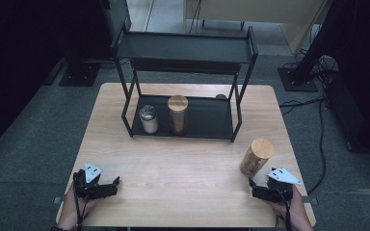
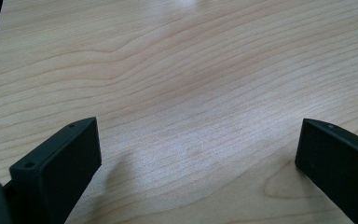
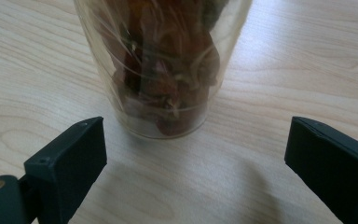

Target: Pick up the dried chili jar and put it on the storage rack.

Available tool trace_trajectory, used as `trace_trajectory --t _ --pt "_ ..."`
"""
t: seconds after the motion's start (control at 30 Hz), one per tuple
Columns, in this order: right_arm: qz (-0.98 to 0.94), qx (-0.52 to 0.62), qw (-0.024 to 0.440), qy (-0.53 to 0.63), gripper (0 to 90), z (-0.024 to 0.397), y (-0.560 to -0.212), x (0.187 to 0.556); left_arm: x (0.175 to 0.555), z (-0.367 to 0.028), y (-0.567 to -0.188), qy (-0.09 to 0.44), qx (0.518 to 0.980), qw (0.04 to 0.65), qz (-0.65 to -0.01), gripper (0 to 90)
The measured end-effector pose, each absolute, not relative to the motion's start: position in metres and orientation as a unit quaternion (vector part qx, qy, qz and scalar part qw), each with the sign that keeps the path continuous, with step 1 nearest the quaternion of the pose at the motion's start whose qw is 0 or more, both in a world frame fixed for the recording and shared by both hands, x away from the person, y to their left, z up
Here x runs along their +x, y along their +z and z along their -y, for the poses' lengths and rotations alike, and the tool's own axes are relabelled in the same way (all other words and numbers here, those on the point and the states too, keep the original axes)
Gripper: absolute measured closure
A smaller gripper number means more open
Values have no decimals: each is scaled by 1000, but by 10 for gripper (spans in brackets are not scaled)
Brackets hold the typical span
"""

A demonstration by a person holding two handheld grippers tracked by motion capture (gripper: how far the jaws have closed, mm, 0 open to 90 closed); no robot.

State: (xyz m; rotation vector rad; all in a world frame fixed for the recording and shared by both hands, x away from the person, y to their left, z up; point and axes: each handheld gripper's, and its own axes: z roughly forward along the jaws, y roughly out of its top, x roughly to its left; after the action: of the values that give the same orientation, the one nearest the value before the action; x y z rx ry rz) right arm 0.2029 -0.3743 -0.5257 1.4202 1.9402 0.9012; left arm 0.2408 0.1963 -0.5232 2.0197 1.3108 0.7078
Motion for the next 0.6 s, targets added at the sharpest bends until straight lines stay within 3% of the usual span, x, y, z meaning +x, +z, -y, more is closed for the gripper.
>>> trace_trajectory --t 0.6 --pt "-725 522 286 347 79 363 -515 218 241 -197 -523 266 765 312 -497 6"
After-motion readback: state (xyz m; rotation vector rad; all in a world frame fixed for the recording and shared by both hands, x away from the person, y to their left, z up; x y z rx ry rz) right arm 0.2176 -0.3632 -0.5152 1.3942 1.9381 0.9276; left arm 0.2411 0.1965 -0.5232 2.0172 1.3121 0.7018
